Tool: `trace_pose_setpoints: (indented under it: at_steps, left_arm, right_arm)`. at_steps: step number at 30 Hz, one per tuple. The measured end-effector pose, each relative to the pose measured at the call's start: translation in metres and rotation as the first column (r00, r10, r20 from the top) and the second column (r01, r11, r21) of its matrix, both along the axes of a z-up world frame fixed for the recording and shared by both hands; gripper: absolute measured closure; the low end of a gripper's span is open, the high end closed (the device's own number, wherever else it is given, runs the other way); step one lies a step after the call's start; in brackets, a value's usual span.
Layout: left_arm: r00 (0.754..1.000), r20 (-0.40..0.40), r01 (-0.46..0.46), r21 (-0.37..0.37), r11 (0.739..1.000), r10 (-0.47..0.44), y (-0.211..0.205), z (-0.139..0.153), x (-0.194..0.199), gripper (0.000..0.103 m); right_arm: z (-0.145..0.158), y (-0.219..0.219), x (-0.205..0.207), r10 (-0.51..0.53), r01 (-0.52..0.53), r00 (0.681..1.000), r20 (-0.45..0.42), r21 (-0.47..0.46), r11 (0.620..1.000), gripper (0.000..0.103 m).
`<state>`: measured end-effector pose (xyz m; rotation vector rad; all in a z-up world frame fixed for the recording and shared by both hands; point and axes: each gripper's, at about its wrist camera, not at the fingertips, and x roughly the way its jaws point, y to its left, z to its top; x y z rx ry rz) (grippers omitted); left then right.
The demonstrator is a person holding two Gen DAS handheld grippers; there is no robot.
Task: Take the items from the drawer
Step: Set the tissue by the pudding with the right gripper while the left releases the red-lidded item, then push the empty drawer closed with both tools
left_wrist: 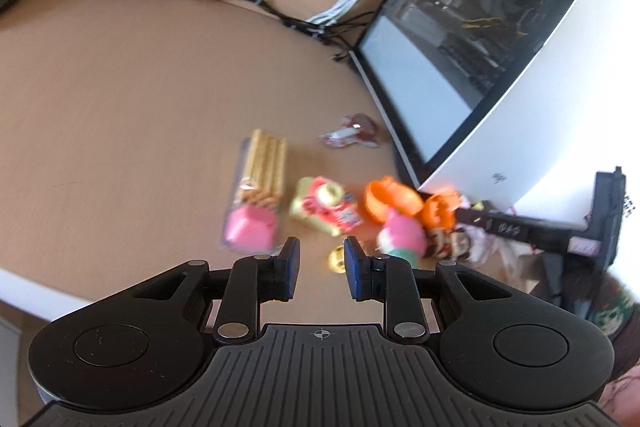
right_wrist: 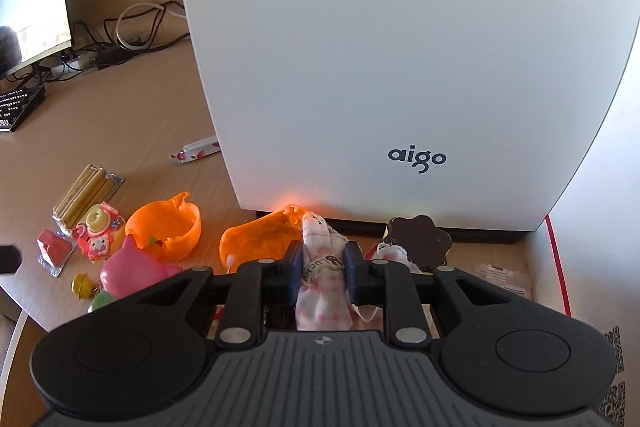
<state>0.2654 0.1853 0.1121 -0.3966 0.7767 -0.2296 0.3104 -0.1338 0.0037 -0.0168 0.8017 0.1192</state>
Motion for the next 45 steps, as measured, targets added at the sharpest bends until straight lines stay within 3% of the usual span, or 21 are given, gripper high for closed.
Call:
trace_pose_setpoints:
  at_steps: [3,10,13,15,18,21,23,32,36,39,41,45]
  left_arm:
    - [0.999,0.003,-0.043,0.031,0.999,0.043,0.011,0.006,-0.013,0.077]
    - [0.994,0.06,-0.092,0.071,0.993,0.087,0.03,0.038,-0.054,0.077]
    - [0.99,0.085,-0.116,0.087,0.989,0.108,0.035,0.058,-0.075,0.077]
    - [0.985,0.118,-0.138,0.093,0.986,0.127,0.038,0.072,-0.091,0.077]
    - [0.976,0.167,-0.158,0.106,0.982,0.139,0.038,0.086,-0.113,0.077]
    - [0.974,0.205,-0.129,0.133,0.983,0.1,0.03,0.087,-0.136,0.077]
    - [0.975,0.213,-0.104,0.168,0.98,0.067,0.02,0.082,-0.152,0.077]
    - [0.982,0.186,-0.01,0.214,0.977,-0.031,-0.037,0.047,-0.216,0.077]
    - [0.987,0.16,-0.012,0.22,0.975,-0.024,-0.069,0.027,-0.248,0.077]
    - [0.983,0.179,-0.073,0.259,0.963,0.026,-0.097,0.009,-0.277,0.077]
    - [0.984,0.174,-0.087,0.262,0.961,0.041,-0.112,-0.005,-0.295,0.077]
    - [0.988,0.152,-0.087,0.336,0.938,0.037,-0.135,-0.039,-0.312,0.077]
  right_arm:
    - [0.007,0.001,-0.004,0.004,-0.004,1.0,0.018,-0.003,1.0,0.077]
    - [0.046,0.007,-0.038,-0.005,0.006,0.988,0.154,-0.006,1.0,0.054]
    - [0.066,0.011,-0.058,-0.025,0.027,0.976,0.215,-0.01,1.0,0.053]
    - [0.08,0.015,-0.077,-0.051,0.054,0.963,0.265,-0.006,0.999,0.049]
    - [0.098,0.023,-0.114,-0.095,0.091,0.936,0.338,0.028,0.995,0.036]
    - [0.107,0.038,-0.159,-0.101,0.099,0.916,0.389,0.027,0.995,0.028]
    - [0.108,0.049,-0.189,-0.092,0.1,0.91,0.405,0.001,0.995,0.023]
    - [0.088,0.058,-0.284,-0.135,0.131,0.933,0.334,0.036,0.991,0.022]
    - [0.075,0.051,-0.323,-0.106,0.103,0.951,0.291,0.025,0.994,0.022]
    - [0.06,0.043,-0.358,-0.11,0.114,0.948,0.298,0.006,0.993,0.022]
    - [0.046,0.038,-0.379,-0.142,0.153,0.945,0.295,-0.015,0.988,0.022]
    - [0.006,0.034,-0.414,-0.159,0.176,0.946,0.283,-0.036,0.984,0.022]
